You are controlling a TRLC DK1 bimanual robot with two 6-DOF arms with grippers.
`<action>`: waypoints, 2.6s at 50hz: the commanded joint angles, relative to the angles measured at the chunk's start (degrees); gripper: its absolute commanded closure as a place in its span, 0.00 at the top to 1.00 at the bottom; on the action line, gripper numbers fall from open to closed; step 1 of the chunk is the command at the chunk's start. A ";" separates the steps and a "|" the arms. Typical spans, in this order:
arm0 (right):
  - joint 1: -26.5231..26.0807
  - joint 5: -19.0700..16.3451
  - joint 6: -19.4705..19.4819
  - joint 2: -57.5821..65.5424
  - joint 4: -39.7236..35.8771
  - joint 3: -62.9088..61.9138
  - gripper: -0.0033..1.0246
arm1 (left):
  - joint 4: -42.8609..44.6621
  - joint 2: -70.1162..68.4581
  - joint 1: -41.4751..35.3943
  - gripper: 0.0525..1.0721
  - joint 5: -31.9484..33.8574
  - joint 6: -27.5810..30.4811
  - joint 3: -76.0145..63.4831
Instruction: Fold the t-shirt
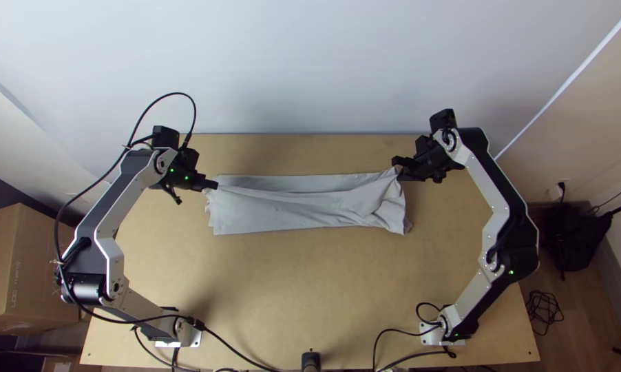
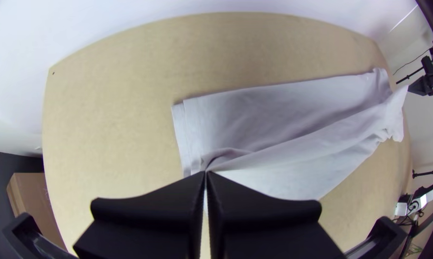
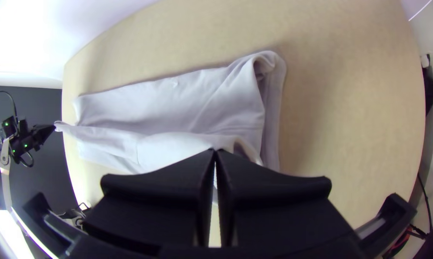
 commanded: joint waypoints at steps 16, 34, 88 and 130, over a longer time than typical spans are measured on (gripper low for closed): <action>-1.74 0.24 1.85 14.99 1.13 11.96 0.03 | 4.30 6.76 -0.25 0.03 1.60 -4.80 3.81; -2.18 0.32 5.36 19.30 5.08 13.71 0.03 | 12.29 8.17 1.34 0.73 1.52 -7.70 -1.46; -15.98 -42.30 27.25 -5.75 12.99 2.20 0.96 | 16.25 6.23 15.93 0.95 27.00 -8.76 -15.61; -15.45 -42.48 26.54 -10.67 12.99 0.27 0.96 | 20.99 11.07 3.27 0.92 24.89 -16.84 -16.93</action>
